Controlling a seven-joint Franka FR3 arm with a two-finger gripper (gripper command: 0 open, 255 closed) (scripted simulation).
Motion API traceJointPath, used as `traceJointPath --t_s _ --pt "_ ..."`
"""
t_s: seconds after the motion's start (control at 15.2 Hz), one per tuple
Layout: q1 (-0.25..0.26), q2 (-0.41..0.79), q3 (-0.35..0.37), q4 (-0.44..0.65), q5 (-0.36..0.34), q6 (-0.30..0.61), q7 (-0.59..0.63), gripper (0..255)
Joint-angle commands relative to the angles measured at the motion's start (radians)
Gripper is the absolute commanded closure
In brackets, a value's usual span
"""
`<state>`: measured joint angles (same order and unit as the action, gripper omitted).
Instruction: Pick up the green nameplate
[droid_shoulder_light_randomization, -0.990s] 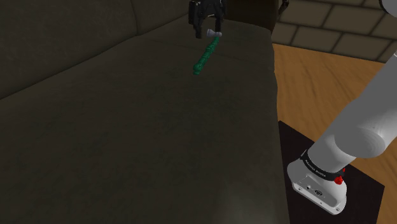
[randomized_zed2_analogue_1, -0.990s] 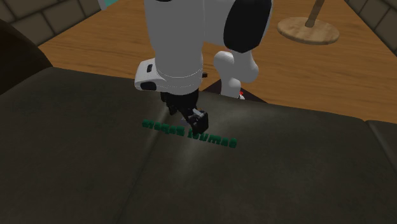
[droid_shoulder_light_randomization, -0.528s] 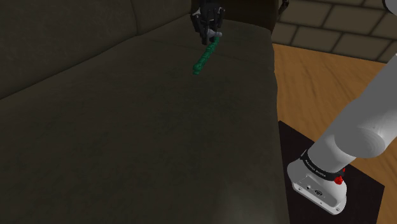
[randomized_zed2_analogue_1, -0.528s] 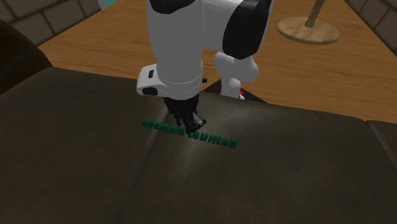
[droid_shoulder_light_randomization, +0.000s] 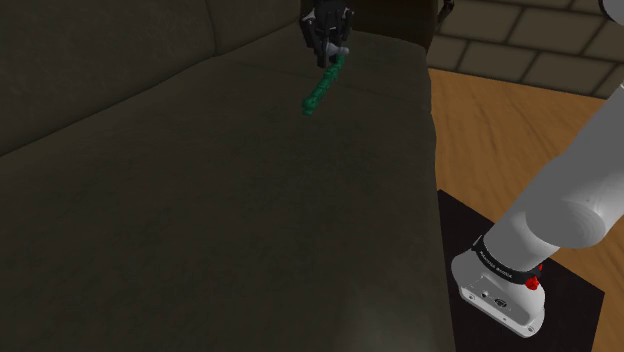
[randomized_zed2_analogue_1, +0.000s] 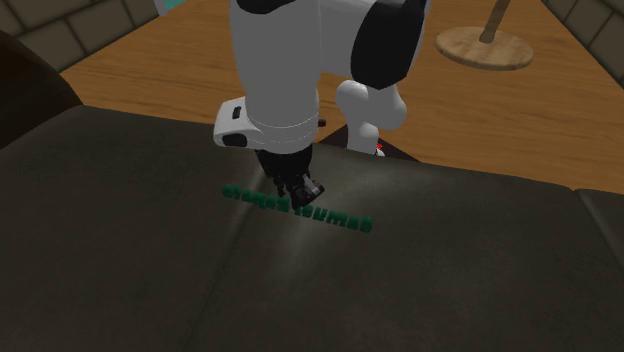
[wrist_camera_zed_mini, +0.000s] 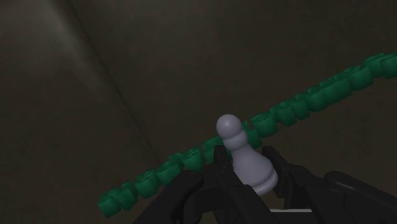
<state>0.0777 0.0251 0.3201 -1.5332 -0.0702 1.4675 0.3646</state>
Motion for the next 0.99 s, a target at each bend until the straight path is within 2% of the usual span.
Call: traceJointPath --t_s 0.0,0.79,0.92 --pt "0.001 0.010 0.001 0.037 -0.003 -0.028 0.000 255" --pt "0.021 0.101 0.013 0.320 -0.035 -0.226 0.008 255" --pt "0.022 0.102 0.013 0.325 -0.036 -0.229 0.009 255"
